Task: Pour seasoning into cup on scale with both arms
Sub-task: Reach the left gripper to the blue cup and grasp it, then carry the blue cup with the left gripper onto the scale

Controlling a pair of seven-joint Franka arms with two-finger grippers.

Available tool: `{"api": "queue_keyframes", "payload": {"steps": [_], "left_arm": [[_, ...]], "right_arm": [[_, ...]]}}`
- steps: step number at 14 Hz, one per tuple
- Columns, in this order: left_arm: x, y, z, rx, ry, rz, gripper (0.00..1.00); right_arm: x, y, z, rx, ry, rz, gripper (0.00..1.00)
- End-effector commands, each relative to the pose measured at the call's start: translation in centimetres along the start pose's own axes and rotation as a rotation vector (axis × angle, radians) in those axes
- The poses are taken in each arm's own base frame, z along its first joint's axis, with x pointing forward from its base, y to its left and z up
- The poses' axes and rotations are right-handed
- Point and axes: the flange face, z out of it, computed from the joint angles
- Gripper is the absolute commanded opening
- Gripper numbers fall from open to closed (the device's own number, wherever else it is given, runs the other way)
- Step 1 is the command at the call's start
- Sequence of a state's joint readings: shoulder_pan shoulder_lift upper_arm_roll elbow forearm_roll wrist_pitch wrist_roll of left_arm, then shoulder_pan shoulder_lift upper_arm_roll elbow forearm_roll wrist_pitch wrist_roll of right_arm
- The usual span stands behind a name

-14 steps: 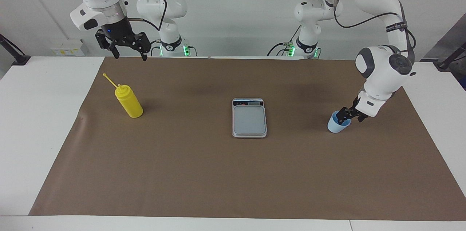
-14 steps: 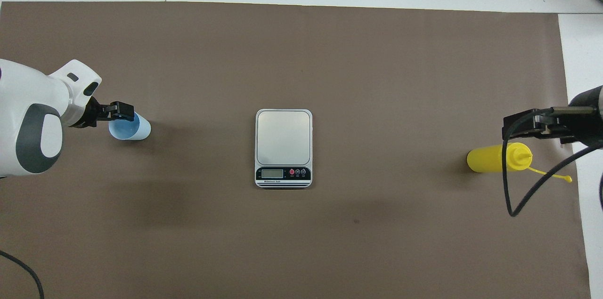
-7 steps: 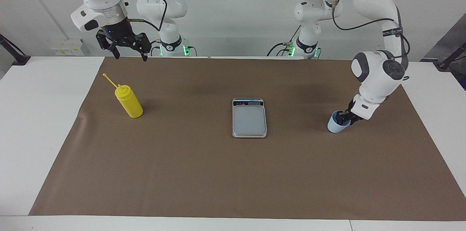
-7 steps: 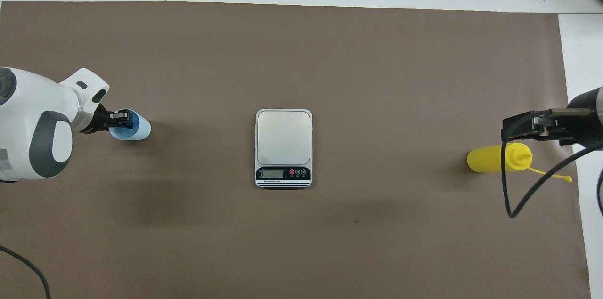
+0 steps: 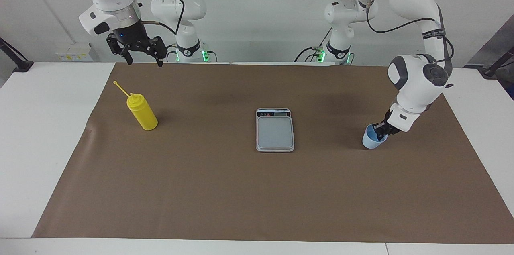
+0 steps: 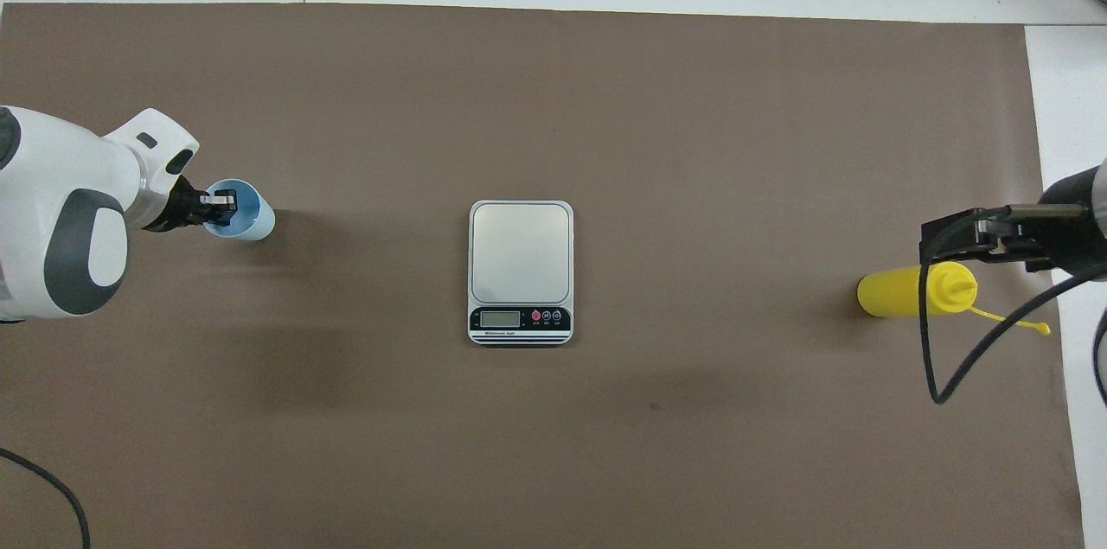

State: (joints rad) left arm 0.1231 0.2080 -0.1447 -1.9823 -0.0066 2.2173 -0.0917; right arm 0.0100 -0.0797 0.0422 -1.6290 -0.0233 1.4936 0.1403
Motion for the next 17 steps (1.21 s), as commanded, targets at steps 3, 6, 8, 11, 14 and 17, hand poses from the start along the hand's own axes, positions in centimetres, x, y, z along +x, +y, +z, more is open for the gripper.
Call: {"api": "queue_keyframes", "payload": {"steps": [3, 6, 8, 11, 14, 17], "left_arm": [[1.1, 5.0, -7.4, -0.018, -0.033, 0.043, 0.00], [1.0, 11.9, -10.8, -0.090, -0.031, -0.004, 0.00], [-0.6, 17.7, -10.8, -0.099, -0.013, -0.024, 0.00], [-3.1, 23.9, -10.7, -0.116, 0.001, 0.001, 0.00], [-5.8, 31.1, -8.0, -0.133, -0.006, 0.000, 0.00], [-6.7, 33.9, -4.9, -0.129, -0.016, 0.014, 0.00]], "right_arm": [[-0.8, 0.6, 0.0, 0.016, -0.002, -0.013, 1.00], [-0.8, 0.6, 0.0, 0.016, -0.003, -0.011, 1.00], [-0.7, 0.6, 0.0, 0.014, -0.002, -0.015, 1.00], [-0.8, 0.6, 0.1, 0.015, -0.005, -0.016, 1.00], [-0.8, 0.6, 0.1, 0.014, -0.005, -0.017, 1.00], [-0.8, 0.7, 0.1, 0.014, -0.003, -0.016, 1.00]]}}
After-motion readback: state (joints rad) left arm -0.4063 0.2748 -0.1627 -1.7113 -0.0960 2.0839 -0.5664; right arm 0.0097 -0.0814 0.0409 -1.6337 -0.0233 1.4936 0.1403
